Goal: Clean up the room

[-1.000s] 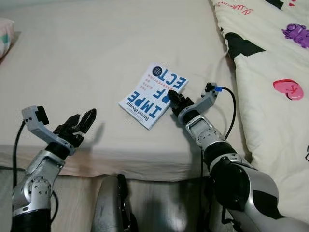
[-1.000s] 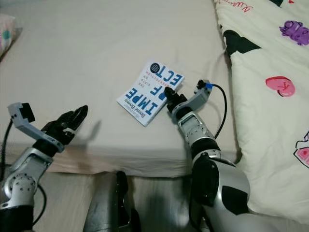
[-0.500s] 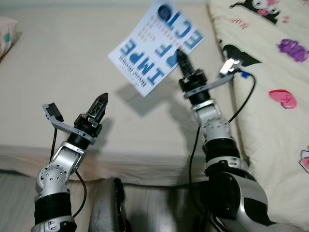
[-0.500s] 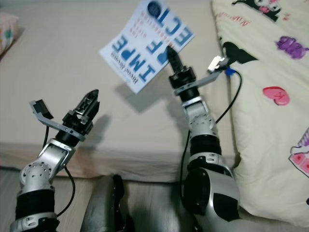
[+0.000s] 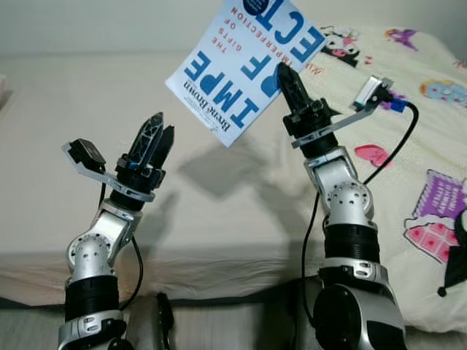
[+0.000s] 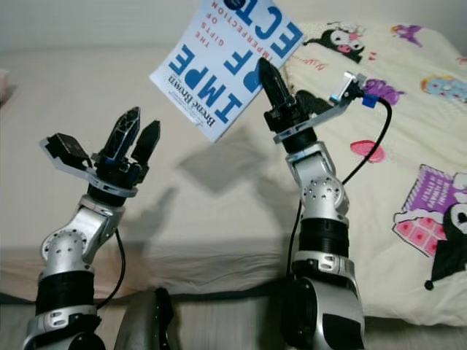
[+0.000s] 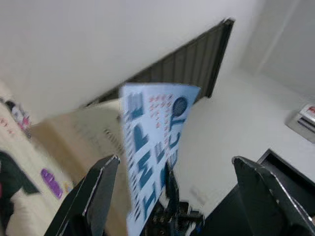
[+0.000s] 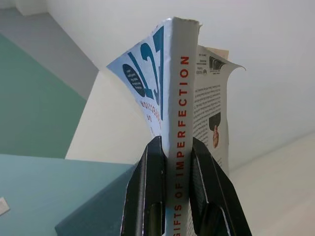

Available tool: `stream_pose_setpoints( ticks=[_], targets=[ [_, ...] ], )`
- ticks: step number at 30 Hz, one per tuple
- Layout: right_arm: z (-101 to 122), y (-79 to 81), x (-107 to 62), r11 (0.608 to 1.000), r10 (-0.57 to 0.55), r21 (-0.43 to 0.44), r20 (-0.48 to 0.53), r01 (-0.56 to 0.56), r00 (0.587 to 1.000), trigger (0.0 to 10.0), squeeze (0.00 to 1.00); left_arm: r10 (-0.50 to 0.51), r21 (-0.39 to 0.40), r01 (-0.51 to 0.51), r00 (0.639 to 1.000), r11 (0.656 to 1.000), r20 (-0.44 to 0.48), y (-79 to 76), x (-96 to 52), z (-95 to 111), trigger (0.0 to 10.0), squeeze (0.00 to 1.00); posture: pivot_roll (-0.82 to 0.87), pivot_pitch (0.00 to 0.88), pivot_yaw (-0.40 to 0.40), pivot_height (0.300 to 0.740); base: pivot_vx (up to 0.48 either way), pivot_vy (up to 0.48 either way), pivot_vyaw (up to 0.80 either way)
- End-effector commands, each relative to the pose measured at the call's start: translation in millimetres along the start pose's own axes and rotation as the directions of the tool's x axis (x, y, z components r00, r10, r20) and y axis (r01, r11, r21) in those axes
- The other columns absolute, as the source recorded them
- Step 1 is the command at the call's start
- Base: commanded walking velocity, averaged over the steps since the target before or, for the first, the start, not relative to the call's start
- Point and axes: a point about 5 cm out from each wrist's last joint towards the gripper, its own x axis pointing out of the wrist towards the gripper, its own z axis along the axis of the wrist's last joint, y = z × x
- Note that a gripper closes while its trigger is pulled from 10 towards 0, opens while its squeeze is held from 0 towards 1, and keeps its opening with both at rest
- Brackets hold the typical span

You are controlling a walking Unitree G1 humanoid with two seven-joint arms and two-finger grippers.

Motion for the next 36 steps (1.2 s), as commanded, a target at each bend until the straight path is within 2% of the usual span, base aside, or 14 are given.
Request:
stream_pose_setpoints(
  ticks=[1, 3, 7, 11, 18, 27, 36],
  targets=[
    [-7.0, 13.3, 6.0, 0.998, 0.055, -0.001, -0.040, -0.055, 0.998, 0.0, 0.00, -0.010, 0.023, 0.010, 1.000, 1.000, -0.007, 0.5, -1.4, 3.0, 10.0, 0.00, -0.04, 0.087, 0.047, 0.461, 0.000, 0.000, 0.00],
    [-10.6, 22.1, 6.0, 0.997, 0.083, 0.005, -0.063, -0.083, 0.995, 0.0, 0.00, -0.011, 0.042, 0.012, 1.000, 0.999, -0.011, 1.9, -2.6, 2.4, 10.0, 0.00, -0.04, 0.084, 0.041, 0.461, 0.000, 0.000, 0.00],
    [-9.5, 27.4, 7.3, 0.995, 0.097, 0.017, -0.061, -0.097, 0.993, 0.0, 0.00, 0.000, 0.053, 0.000, 1.000, 0.999, -0.007, 3.7, -4.2, 2.2, 10.0, 0.00, -0.04, 0.083, 0.040, 0.461, 0.000, 0.000, 0.00],
    [-8.2, 34.8, 6.8, 0.989, 0.128, 0.080, -0.032, -0.125, 0.991, 0.0, 0.00, -0.002, 0.058, 0.003, 1.000, 0.998, -0.028, 5.3, -8.6, -2.2, 10.0, 0.00, -0.04, 0.085, 0.034, 0.461, 0.000, 0.000, 0.00],
    [-4.8, 44.9, 7.8, 0.983, 0.161, 0.093, -0.019, -0.159, 0.987, 0.0, 0.00, 0.008, 0.070, -0.004, 0.998, 0.998, -0.058, 8.8, -10.9, -9.0, 10.0, 0.00, -0.05, 0.078, 0.032, 0.461, 0.000, 0.000, 0.00],
    [-8.6, 51.9, 8.3, 0.978, 0.181, 0.114, -0.044, -0.175, 0.983, 0.0, 0.00, 0.024, 0.072, -0.019, 0.997, 0.997, -0.068, 12.0, -11.9, -15.3, 10.0, 0.00, -0.05, 0.083, 0.025, 0.461, 0.000, 0.000, 0.00],
    [-29.7, 50.5, 3.7, 0.986, 0.142, 0.108, -0.144, -0.127, 0.979, 0.0, 0.00, 0.012, 0.068, -0.009, 0.998, 0.998, -0.057, 9.7, -13.1, -17.1, 10.0, 0.00, -0.05, 0.091, 0.020, 0.461, 0.000, 0.000, 0.00]
  ],
)
